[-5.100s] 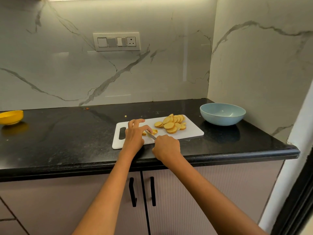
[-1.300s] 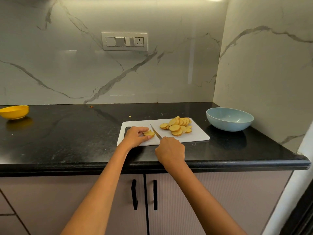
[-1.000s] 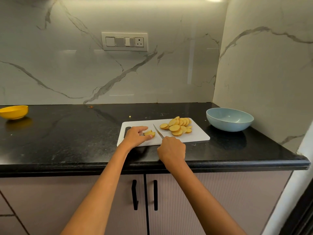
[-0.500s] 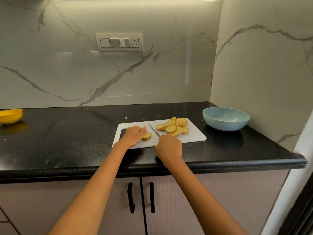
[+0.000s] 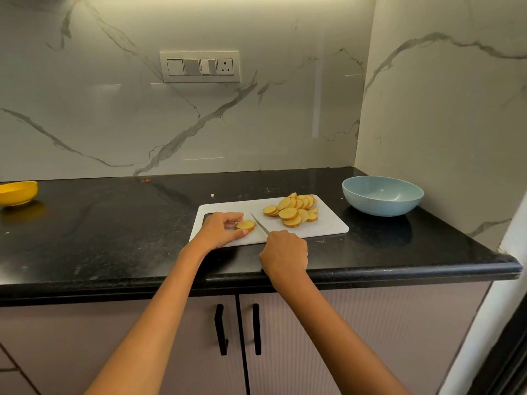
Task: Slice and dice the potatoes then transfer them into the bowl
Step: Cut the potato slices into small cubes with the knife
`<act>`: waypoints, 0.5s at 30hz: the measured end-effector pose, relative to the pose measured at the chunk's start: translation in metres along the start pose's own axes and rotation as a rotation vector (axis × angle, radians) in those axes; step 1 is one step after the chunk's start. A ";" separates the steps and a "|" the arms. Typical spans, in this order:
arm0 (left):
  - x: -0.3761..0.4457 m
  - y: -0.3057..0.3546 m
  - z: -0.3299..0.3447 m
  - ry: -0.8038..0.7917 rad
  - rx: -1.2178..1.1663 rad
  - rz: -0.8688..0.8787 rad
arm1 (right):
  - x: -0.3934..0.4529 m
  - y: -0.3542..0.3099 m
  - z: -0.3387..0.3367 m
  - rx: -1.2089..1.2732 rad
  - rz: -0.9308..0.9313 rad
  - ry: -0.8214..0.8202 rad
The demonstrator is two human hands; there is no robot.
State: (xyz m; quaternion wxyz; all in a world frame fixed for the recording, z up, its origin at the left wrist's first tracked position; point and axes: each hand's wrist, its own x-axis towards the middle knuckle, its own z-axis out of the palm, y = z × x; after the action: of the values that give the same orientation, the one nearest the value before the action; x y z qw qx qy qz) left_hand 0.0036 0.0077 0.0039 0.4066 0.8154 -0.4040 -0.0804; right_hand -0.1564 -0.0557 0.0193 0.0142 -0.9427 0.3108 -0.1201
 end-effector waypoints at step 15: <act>-0.006 0.005 0.003 0.033 -0.145 -0.049 | -0.006 -0.006 -0.005 0.097 0.019 -0.032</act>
State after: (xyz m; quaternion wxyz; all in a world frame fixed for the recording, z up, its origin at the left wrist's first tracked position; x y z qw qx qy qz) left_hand -0.0043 0.0084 0.0042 0.4692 0.7947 -0.3702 -0.1059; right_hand -0.1588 -0.0469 0.0230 0.0662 -0.9398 0.3132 -0.1198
